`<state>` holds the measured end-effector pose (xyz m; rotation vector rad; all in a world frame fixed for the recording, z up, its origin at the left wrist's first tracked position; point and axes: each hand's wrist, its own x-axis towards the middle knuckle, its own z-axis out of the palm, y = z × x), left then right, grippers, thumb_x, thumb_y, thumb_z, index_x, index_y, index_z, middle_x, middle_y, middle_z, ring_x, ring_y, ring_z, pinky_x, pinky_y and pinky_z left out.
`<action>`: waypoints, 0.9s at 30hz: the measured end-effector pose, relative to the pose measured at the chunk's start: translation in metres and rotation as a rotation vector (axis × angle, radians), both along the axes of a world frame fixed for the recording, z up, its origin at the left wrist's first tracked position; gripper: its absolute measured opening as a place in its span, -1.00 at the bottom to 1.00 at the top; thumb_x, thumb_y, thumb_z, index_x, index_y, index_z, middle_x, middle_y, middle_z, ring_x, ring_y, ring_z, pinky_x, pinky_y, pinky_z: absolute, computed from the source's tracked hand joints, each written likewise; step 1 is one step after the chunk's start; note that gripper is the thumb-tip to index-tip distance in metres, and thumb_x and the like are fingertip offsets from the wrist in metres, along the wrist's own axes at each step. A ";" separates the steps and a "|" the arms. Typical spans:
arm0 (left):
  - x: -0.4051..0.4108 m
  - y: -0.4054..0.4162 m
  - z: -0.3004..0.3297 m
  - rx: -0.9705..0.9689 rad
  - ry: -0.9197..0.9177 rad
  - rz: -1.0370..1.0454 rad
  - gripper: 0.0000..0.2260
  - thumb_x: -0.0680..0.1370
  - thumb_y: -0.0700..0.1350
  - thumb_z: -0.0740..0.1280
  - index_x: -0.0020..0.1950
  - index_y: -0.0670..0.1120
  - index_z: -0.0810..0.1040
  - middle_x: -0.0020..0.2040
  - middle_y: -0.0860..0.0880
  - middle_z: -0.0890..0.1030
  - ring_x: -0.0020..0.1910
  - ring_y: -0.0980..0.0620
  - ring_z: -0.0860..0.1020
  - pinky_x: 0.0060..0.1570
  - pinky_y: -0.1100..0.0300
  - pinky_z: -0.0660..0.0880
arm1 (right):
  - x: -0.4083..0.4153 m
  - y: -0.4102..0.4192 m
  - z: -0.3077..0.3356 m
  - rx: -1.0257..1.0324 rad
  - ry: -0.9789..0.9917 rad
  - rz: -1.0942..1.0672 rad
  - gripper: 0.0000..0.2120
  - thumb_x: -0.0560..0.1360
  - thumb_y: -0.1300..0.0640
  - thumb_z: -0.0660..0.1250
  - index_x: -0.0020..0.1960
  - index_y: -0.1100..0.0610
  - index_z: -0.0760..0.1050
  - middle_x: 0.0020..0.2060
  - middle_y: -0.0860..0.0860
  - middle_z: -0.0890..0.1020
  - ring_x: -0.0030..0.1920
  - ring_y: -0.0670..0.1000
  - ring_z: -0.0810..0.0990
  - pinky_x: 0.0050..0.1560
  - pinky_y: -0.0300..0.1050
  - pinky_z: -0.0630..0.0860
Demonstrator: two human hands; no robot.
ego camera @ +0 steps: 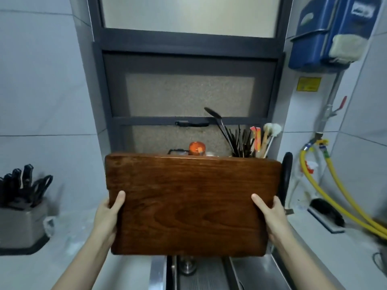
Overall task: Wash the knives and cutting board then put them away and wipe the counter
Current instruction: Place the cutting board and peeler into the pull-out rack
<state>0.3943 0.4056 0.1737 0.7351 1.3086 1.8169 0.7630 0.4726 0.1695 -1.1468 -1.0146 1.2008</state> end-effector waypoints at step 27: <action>0.066 -0.277 -0.084 -0.550 -0.146 0.493 -0.41 0.45 -0.06 0.46 0.42 -0.18 0.36 0.45 -0.02 0.36 0.43 0.01 0.33 0.43 0.06 0.24 | -0.008 -0.114 -0.080 -0.407 -0.298 0.490 -0.46 0.38 0.09 0.50 0.27 0.27 0.46 0.15 0.23 0.58 0.02 0.18 0.59 0.02 0.01 0.51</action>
